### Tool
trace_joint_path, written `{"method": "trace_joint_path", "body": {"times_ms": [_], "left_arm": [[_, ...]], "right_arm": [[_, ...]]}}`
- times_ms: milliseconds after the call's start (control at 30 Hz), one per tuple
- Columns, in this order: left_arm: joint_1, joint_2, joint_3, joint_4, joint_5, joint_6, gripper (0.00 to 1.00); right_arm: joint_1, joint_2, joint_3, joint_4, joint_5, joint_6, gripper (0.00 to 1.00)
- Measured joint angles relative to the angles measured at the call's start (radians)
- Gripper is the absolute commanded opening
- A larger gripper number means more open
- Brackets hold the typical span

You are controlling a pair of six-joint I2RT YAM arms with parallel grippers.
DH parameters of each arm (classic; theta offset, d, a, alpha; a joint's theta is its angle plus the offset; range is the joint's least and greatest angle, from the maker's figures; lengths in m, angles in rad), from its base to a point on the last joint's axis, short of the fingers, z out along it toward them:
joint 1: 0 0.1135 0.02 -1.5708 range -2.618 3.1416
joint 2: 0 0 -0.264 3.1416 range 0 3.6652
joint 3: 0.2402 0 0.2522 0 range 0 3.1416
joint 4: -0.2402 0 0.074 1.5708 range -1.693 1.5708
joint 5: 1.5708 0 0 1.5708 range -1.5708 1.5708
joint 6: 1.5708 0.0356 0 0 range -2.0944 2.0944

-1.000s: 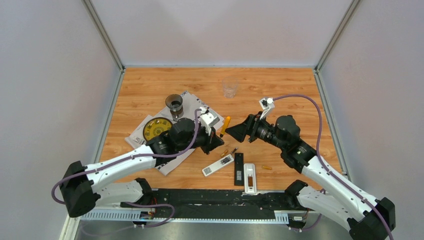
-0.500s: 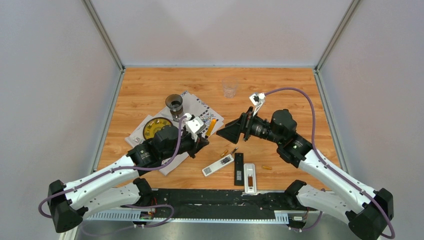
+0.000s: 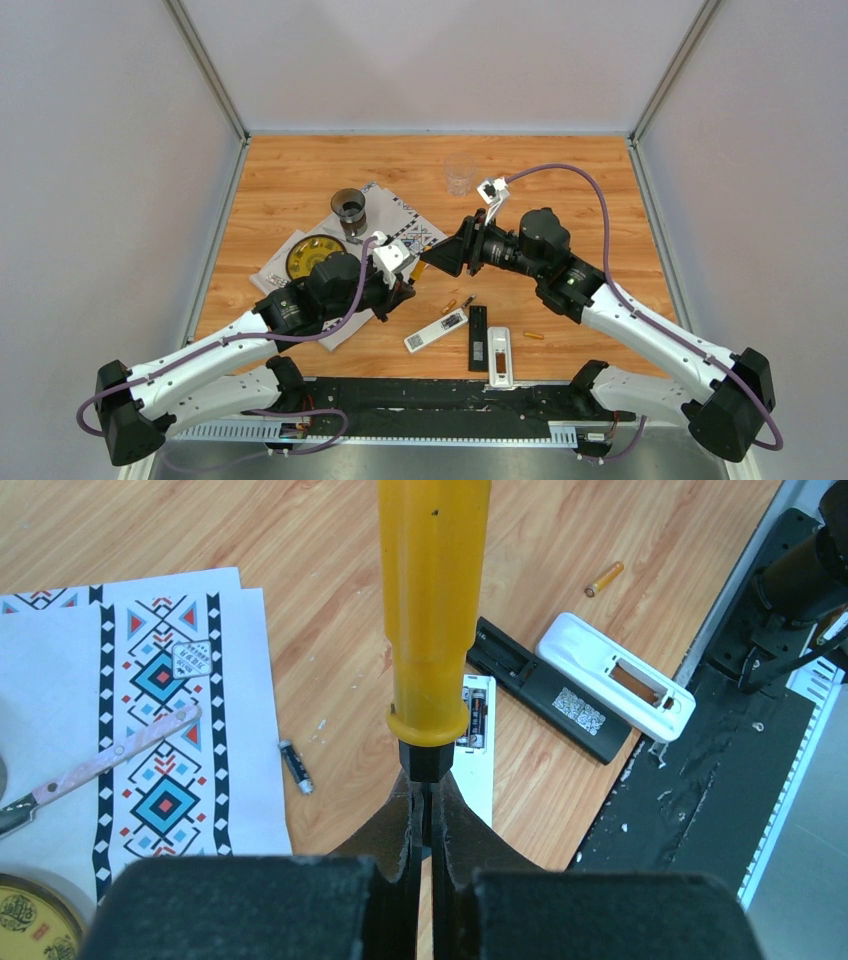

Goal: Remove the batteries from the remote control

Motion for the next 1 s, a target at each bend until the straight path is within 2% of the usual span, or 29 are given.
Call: {"method": "trace_joint_path", "body": {"times_ms": [100,133,167,200,233,367,433,500,633,867,900,1000], "left_arm": [[0.000,0.000,0.000,-0.002,0.008,0.000,0.00],[0.000,0.000,0.000,-0.003,0.008,0.000,0.00],[0.000,0.000,0.000,-0.008,0.010,0.000,0.00],[0.000,0.000,0.000,-0.013,0.010,0.000,0.00],[0.000,0.000,0.000,-0.018,0.011,-0.001,0.00],[0.000,0.002,0.000,-0.024,0.012,-0.005,0.06],[0.000,0.002,0.000,-0.024,0.011,-0.005,0.30],[0.000,0.002,0.000,-0.023,0.011,-0.001,0.48],[0.000,-0.013,0.000,-0.020,0.007,-0.005,0.58],[0.000,-0.064,-0.009,-0.016,-0.017,-0.008,0.64],[0.000,-0.064,-0.012,-0.016,-0.023,-0.010,0.81],[0.000,-0.047,-0.031,-0.015,-0.032,-0.024,0.83]], "right_arm": [[0.005,0.018,0.000,-0.002,0.002,-0.002,0.36],[0.008,0.023,0.000,-0.002,0.001,-0.002,0.25],[0.011,0.024,0.000,-0.001,0.001,-0.003,0.19],[0.013,0.024,0.000,0.000,0.000,-0.005,0.06],[0.016,0.024,0.001,0.000,-0.001,-0.011,0.01],[0.018,0.024,0.001,-0.012,0.005,-0.039,0.00],[0.018,0.024,0.000,-0.012,0.008,-0.047,0.00],[0.018,0.024,0.000,-0.015,0.015,-0.048,0.00],[0.018,0.010,-0.004,-0.018,0.041,-0.050,0.00],[0.019,-0.054,-0.031,-0.079,0.161,-0.117,0.00],[0.019,-0.060,-0.034,-0.101,0.188,-0.133,0.00],[0.019,-0.072,-0.040,-0.158,0.270,-0.179,0.00]]}}
